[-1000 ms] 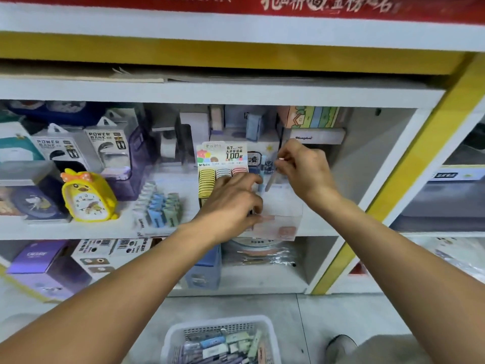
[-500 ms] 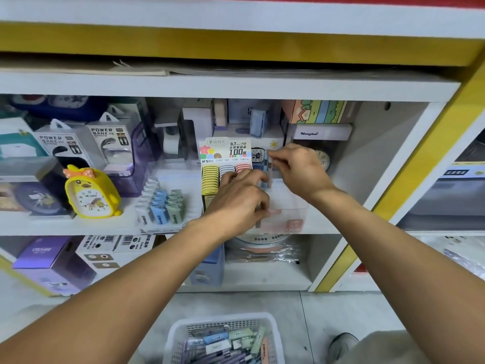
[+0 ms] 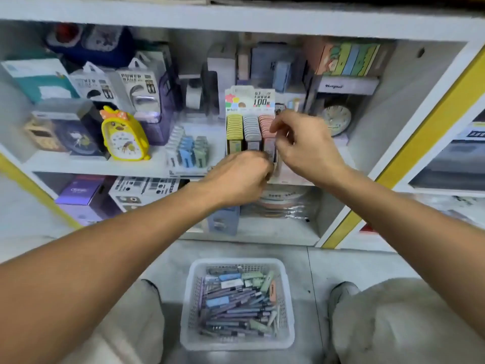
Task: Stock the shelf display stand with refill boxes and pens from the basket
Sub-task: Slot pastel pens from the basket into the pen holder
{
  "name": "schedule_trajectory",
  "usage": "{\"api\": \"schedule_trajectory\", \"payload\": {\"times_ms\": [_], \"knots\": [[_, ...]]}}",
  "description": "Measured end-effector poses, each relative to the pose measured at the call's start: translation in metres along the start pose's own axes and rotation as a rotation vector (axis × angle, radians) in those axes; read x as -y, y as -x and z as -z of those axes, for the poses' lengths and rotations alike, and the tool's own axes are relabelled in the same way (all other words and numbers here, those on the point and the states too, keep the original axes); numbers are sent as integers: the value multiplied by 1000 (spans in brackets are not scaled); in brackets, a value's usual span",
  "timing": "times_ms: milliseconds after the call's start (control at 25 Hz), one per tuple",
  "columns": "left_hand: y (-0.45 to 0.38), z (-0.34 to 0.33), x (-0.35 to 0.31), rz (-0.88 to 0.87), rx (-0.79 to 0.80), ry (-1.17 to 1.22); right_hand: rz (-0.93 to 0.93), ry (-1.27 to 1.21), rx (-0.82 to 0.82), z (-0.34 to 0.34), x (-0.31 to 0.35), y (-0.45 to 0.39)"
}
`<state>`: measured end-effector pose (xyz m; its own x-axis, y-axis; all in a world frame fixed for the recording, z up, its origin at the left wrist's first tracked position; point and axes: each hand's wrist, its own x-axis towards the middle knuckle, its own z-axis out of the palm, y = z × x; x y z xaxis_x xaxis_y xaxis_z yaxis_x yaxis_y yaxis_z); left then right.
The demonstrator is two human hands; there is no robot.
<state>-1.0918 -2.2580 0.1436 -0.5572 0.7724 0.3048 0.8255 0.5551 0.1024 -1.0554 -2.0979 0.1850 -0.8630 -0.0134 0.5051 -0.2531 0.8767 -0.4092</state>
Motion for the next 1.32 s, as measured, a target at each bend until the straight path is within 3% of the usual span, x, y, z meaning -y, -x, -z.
{"api": "schedule_trajectory", "payload": {"times_ms": [120, 200, 320, 480, 760, 920, 1040, 1320], "knots": [[49, -29, 15, 178, 500, 5, -143, 13, 415, -48, 4, 48], [80, -56, 25, 224, 719, 7, -185, 81, 712, -93, -4, 85], [118, -109, 27, 239, 920, 24, -312, 104, 973, -158, -24, 144], [162, -187, 14, 320, 1028, 137, -385, 139, 1206, -214, -55, 226], [220, -288, -2, 481, 992, 97, -369, 430, 1200, -255, -77, 308], [229, -321, -4, 462, 972, 189, -155, 475, 1197, -268, -89, 326], [228, -335, -14, 427, 924, 232, -162, 331, 1095, -277, -87, 323], [223, -344, -33, 439, 903, 128, -475, -43, 950, -280, -66, 314]]}}
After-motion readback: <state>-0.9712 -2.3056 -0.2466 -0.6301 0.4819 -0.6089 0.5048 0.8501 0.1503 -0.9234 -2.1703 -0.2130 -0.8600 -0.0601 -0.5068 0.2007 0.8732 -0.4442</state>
